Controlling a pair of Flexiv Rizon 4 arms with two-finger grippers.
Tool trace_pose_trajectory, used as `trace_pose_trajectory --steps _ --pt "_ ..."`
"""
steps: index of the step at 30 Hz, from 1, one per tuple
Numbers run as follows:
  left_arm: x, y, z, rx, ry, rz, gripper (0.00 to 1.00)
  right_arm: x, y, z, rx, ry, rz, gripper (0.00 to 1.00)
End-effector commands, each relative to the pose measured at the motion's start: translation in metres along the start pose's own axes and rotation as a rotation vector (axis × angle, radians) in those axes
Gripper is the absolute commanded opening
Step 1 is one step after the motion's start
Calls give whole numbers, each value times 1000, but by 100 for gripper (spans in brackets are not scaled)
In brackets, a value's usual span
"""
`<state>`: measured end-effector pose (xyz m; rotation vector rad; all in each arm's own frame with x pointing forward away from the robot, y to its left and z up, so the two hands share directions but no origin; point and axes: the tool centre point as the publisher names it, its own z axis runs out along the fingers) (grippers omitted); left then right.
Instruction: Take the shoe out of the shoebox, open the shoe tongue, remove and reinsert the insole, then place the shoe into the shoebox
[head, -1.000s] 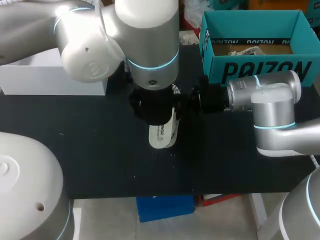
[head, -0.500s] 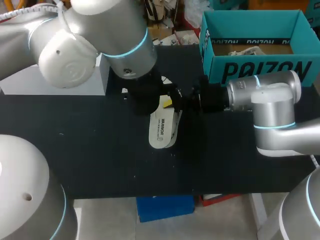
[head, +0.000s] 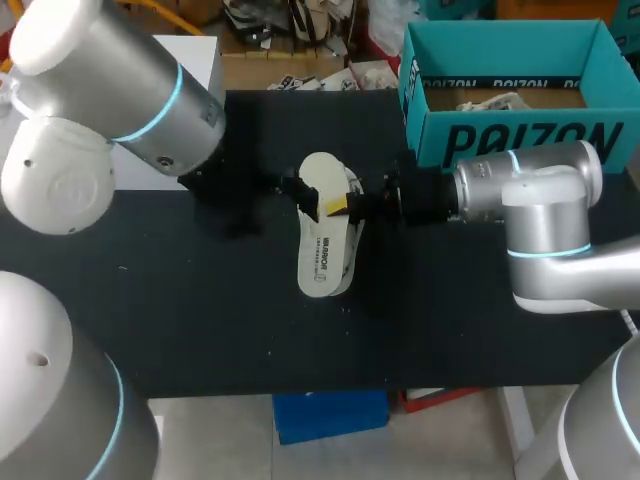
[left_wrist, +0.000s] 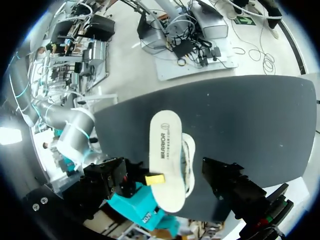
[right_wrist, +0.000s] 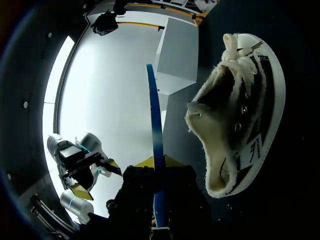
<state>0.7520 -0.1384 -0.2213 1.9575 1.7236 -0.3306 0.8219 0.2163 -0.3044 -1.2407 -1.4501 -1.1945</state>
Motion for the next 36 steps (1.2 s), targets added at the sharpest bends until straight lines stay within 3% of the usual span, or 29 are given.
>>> trace_pose_trajectory --steps 1,4,5,22,28,36 --pt "20 -4 -4 -1 -444 9 100 0 -1 1 -2 -2 0 0" --pt "22 -4 -3 14 -446 22 100 0 -1 1 -2 -2 0 0" --pt "20 -3 0 29 -361 8 100 0 -1 1 -2 -2 0 0" --pt "20 -3 0 29 -361 8 100 0 -1 1 -2 -2 0 0" --pt "29 -8 20 40 -495 -131 100 0 -1 1 -2 -2 0 0" --pt "36 -5 26 10 -672 -243 100 0 -1 1 -2 -2 0 0"
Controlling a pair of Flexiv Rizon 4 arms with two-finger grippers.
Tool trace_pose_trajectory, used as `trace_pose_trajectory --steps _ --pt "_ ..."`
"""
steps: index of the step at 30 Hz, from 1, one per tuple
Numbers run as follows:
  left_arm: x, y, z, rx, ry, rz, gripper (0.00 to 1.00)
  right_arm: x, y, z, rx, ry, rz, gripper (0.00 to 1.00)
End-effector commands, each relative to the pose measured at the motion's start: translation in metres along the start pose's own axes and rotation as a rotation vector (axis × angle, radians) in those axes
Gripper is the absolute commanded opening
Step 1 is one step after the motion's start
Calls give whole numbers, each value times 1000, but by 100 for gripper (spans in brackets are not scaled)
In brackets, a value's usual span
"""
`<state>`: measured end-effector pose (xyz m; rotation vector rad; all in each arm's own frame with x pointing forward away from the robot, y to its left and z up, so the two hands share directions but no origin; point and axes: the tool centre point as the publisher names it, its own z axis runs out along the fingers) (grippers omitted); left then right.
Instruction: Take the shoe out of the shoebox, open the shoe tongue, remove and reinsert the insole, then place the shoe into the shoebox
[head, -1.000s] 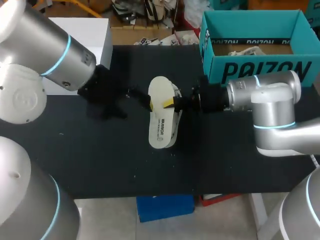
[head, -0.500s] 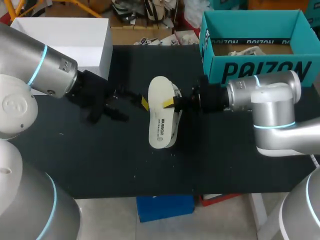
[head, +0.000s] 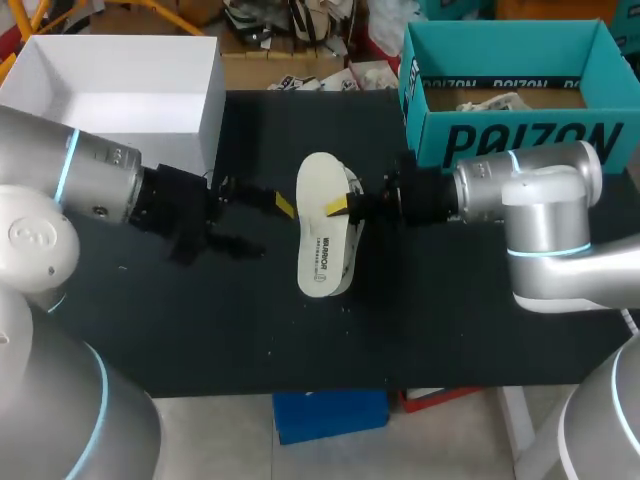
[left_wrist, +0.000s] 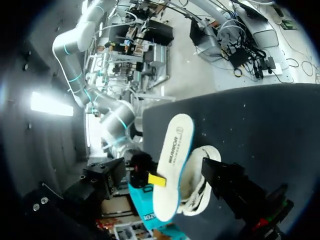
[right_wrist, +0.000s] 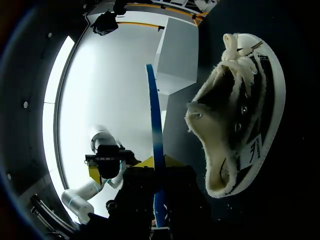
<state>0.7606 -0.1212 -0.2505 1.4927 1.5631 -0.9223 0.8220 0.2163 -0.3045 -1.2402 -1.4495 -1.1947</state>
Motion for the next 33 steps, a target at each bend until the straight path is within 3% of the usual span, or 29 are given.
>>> trace_pose_trajectory --steps 1,9,18,33 --pt "10 -2 5 -41 -126 6 100 0 -1 1 -2 -3 0 0" --pt "21 21 9 -98 -243 51 100 0 -1 1 -2 -3 0 0" --pt "30 35 22 -182 -301 170 100 0 -1 1 -2 -3 0 0" --pt "25 62 43 -190 -385 136 100 0 -1 1 -2 -3 0 0"
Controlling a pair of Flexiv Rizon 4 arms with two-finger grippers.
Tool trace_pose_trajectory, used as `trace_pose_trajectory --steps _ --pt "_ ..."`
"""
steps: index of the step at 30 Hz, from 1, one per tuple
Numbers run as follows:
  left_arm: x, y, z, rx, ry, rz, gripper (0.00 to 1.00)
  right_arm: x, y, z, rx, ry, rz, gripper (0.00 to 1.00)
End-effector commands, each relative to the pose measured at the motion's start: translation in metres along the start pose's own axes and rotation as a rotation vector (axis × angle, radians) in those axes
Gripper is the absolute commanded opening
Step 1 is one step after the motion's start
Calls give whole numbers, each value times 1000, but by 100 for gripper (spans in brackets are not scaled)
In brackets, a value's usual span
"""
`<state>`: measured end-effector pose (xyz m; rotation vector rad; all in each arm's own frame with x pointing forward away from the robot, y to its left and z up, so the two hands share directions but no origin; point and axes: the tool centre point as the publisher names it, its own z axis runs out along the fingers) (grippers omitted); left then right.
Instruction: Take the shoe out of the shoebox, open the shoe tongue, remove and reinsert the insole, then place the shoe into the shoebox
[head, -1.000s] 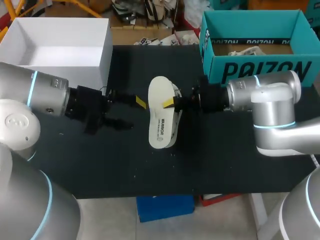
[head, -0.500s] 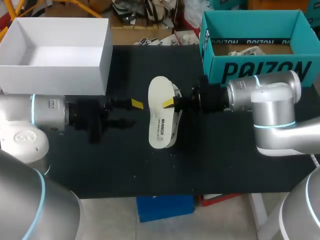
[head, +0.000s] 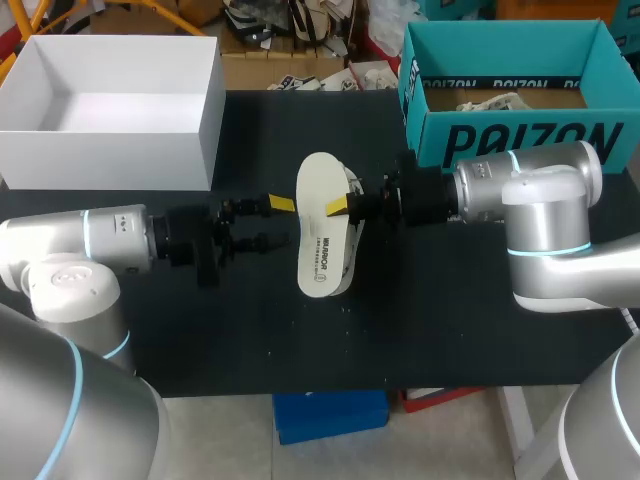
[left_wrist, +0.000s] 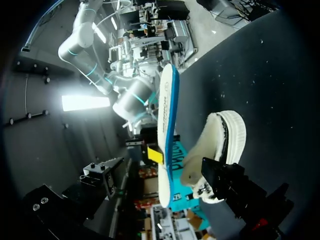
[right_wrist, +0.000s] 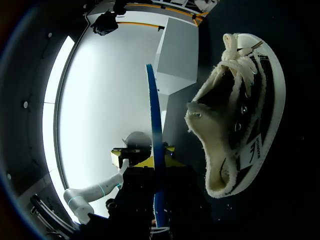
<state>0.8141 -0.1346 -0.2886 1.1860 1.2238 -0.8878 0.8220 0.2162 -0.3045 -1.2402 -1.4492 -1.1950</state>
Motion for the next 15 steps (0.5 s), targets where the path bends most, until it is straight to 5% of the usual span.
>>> trace_pose_trajectory --steps 1,4,9,12,15 --pt "3 7 16 11 -6 2 100 0 -1 1 -2 -3 0 0" --pt "2 7 23 25 -5 10 96 0 -1 1 -2 -3 0 0" --pt "3 7 30 33 -11 12 60 0 -1 1 -2 -3 0 0" --pt "4 7 32 38 -12 14 50 0 -1 1 -2 -3 0 0" --pt "5 7 36 45 -12 14 50 0 -1 1 -2 -3 0 0"
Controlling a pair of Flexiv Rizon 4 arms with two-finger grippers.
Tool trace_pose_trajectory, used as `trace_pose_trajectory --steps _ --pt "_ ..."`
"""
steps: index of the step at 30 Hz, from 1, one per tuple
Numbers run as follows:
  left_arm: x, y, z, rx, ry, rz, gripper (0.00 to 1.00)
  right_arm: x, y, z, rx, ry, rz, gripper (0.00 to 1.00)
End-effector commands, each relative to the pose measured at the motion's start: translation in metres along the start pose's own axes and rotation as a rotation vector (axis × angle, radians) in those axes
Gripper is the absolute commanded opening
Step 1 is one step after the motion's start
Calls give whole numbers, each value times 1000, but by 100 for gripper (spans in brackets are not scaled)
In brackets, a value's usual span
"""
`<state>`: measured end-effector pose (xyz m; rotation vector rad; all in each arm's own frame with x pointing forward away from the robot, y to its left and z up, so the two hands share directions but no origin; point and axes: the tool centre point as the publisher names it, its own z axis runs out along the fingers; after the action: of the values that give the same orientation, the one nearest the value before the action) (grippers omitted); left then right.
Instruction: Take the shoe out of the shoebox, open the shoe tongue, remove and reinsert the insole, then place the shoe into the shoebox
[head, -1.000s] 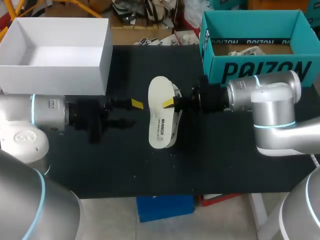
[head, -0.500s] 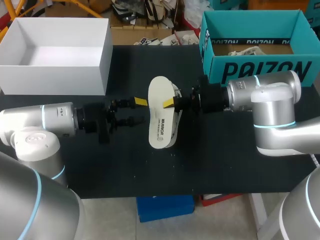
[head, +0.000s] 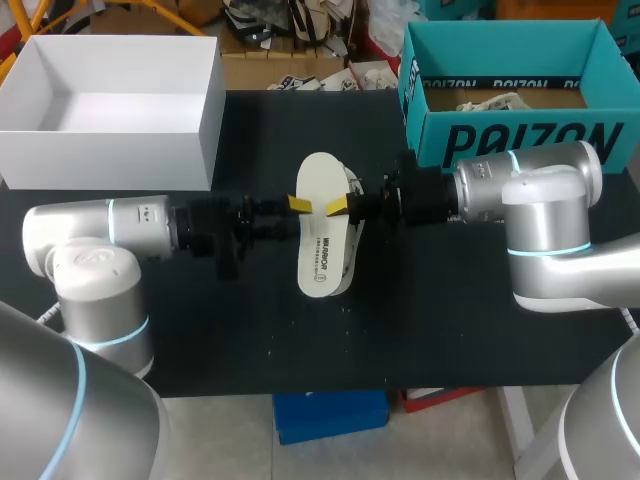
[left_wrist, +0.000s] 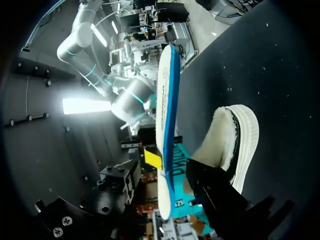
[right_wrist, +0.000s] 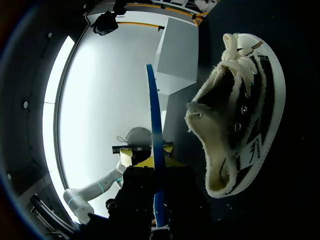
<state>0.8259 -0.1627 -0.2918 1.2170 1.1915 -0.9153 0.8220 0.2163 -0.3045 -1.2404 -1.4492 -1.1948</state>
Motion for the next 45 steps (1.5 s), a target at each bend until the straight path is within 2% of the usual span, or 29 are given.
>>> trace_pose_trajectory --steps 1,10,16,24,26,27,29,30,31,32,33,41,42,43,45 --pt "2 2 7 5 1 2 49 0 -1 1 -2 -3 0 0" --pt "2 3 16 17 -4 4 45 0 -1 1 -2 -3 0 0" --pt "3 1 17 20 -6 2 27 0 -1 1 -2 -3 0 0" --pt "7 0 16 18 0 -5 22 0 -1 1 -2 -3 0 0" --pt "8 1 17 17 2 -5 9 0 -1 1 -2 -3 0 0" --pt "8 1 17 16 3 -6 8 0 -1 1 -2 -3 0 0" --pt "9 2 18 12 7 -11 10 0 -1 1 -2 -3 0 0" --pt "9 3 18 9 7 -19 16 0 -1 1 -2 -3 0 0" --pt "9 4 19 6 10 -20 18 0 -1 1 -2 -3 0 0" --pt "9 4 20 7 12 -19 14 0 -1 1 -2 -3 0 0" --pt "9 4 21 9 13 -20 0 0 -1 1 -2 -3 0 0" --pt "9 1 22 23 31 -36 0 0 -1 1 -3 -3 0 1" --pt "10 1 22 25 32 -38 0 1 -1 1 -4 -3 -1 31" --pt "9 0 21 26 34 -39 0 1 -1 0 -7 -6 -2 100" --pt "8 -2 20 30 39 -44 0 1 -1 -1 -15 -12 -4 100"
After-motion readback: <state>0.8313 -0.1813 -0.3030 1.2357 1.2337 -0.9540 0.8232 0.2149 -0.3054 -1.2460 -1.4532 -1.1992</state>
